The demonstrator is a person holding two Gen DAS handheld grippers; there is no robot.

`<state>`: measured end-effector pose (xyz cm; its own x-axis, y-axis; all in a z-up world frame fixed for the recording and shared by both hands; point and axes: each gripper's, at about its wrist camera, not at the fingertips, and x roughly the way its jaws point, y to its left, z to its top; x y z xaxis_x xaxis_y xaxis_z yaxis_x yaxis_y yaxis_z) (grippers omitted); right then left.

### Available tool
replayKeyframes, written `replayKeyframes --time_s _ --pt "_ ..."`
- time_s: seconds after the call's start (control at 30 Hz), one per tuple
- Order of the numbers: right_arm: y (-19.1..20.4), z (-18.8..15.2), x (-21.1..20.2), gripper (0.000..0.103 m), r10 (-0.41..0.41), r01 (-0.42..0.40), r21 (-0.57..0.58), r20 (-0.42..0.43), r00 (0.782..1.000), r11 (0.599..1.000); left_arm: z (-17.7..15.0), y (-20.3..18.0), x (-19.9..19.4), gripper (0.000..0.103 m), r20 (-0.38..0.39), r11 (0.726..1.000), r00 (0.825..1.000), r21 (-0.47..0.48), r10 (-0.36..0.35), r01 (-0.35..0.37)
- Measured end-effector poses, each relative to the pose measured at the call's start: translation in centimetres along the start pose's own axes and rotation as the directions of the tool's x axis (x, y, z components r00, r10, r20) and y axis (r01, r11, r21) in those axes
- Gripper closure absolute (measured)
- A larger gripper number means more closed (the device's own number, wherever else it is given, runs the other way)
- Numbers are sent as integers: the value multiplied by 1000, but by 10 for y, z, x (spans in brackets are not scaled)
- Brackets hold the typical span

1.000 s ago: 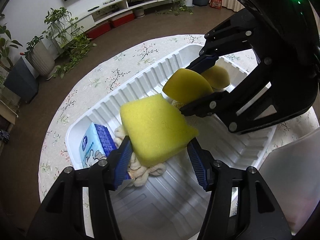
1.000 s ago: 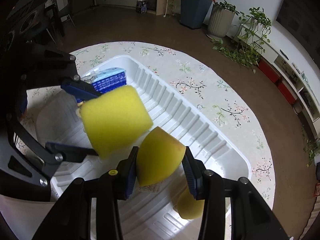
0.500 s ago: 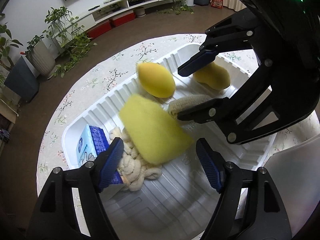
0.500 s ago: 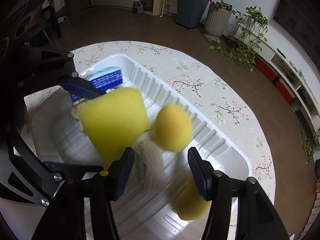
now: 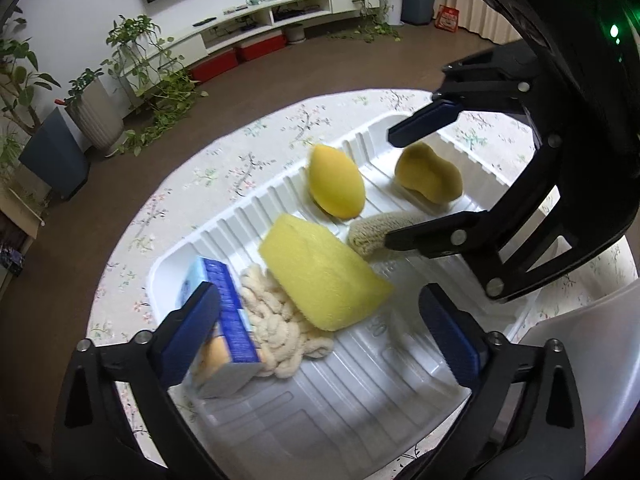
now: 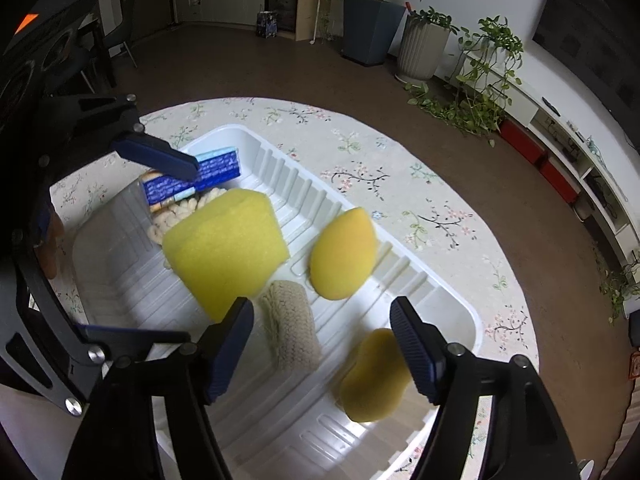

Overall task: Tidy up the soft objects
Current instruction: 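Withdraw both grippers from the tray back toward the remaining items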

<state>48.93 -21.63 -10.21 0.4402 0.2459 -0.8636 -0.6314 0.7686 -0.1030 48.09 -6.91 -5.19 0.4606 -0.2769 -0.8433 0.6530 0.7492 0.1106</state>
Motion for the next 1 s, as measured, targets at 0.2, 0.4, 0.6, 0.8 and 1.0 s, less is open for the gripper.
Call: replayKeyframes --time_s 0.2,0.4,0.6,0.8,1.0 --pt "-15 -4 -18 14 3 -5 53 31 1000 999 -1 19 -21 0 54 998 998 -55 35 -32" --pt "-28 -16 -40 0 10 -17 124 59 998 992 -17 34 -51 0 102 990 990 -119 93 -80" --pt "-37 -32 -68 0 -23 5 185 96 995 983 -35 41 -71 0 119 979 985 -178 123 -101" --pt "-34 -47 -102 0 -56 27 203 139 989 979 -57 41 -95 0 149 967 979 -233 137 -100" --pt "-40 -65 -140 0 -92 34 275 202 975 961 -92 32 -131 0 189 947 969 -307 157 -93"
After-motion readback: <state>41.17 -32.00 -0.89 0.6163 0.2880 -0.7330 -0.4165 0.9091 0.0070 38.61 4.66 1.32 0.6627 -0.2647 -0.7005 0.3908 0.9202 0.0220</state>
